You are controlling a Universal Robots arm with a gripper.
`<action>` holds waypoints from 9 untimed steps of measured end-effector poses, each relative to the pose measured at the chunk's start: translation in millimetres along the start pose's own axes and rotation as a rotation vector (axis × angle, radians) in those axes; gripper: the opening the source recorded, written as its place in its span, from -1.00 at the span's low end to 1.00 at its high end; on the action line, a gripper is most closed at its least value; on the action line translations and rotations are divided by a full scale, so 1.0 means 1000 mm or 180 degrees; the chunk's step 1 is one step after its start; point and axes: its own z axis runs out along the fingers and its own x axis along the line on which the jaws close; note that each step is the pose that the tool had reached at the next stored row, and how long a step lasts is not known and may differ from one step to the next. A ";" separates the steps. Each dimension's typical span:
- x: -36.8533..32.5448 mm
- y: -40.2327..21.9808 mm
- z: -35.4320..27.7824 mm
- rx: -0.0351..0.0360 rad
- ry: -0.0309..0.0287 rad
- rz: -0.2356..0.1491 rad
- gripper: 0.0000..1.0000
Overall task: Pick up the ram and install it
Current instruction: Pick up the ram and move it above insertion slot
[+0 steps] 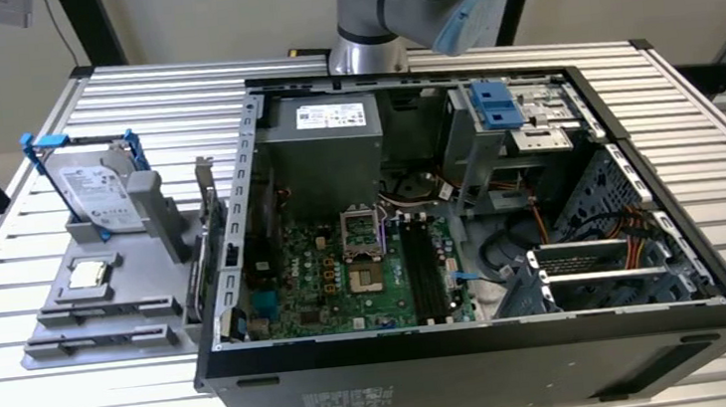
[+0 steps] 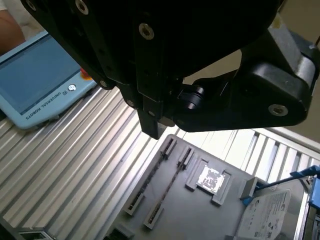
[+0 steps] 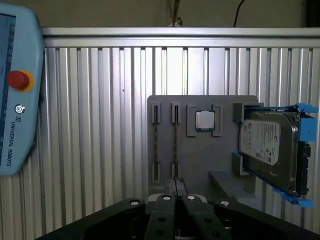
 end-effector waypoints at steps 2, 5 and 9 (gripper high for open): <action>0.0000 0.0000 0.0000 0.0000 0.0000 0.0000 -1.00; 0.0000 0.0000 0.0000 0.0000 0.0000 0.0001 -1.00; 0.0000 0.0000 0.0000 0.0000 0.0000 0.0001 1.00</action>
